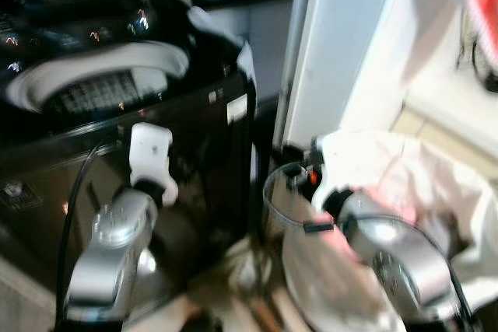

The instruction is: Clothes washing

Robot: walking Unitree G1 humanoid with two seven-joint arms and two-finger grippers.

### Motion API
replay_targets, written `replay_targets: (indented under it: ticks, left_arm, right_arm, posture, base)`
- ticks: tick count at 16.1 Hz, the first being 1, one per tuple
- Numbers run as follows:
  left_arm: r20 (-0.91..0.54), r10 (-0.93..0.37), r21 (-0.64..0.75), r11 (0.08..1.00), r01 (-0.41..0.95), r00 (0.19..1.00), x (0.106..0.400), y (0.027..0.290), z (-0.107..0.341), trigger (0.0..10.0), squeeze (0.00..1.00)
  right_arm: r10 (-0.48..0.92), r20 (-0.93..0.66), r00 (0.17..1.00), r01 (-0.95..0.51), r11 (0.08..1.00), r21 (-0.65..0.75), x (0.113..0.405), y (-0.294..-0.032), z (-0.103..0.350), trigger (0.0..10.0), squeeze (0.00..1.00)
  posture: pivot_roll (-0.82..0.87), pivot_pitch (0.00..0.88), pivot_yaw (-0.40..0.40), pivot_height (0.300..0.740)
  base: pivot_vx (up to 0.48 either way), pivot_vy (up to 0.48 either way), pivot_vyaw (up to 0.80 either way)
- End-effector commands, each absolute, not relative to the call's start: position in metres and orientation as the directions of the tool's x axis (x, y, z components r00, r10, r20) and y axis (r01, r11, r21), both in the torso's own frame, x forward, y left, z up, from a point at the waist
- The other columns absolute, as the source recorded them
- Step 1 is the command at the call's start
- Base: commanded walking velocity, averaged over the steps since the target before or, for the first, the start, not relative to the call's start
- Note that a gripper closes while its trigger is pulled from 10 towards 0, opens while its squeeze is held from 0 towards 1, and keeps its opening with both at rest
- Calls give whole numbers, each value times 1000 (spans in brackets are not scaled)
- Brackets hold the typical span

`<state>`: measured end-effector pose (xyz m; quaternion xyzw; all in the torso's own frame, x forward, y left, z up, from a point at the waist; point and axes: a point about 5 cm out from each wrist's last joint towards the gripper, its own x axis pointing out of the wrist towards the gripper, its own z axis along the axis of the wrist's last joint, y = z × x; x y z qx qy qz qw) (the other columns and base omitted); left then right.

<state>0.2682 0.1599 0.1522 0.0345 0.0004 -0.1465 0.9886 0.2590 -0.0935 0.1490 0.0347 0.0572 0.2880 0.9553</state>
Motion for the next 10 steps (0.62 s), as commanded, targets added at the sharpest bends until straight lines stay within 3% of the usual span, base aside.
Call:
replay_targets:
  ticks: [1, 4, 10]
  left_arm:
    - [-17, -310, 91, 946, 310, 951, 270, 158, 155, 10000, 0]
    - [-20, -325, 101, 940, 325, 946, 273, 156, 158, 10000, 0]
    - [-35, -340, 114, 933, 342, 940, 276, 152, 157, 10000, 0]
  right_arm:
    - [553, -88, 829, -542, 832, 118, 259, -94, 148, 10000, 0]
    - [543, -93, 835, -527, 837, 147, 259, -94, 145, 10000, 0]
    - [539, -93, 837, -523, 838, 154, 258, -94, 145, 10000, 0]
  posture:
    - [37, 0, 10, 740]
    - [33, 0, 23, 740]
    - [29, 0, 31, 740]
  base:
    - [0, 0, 0]
    - [0, 0, 0]
    - [-276, 0, 0]
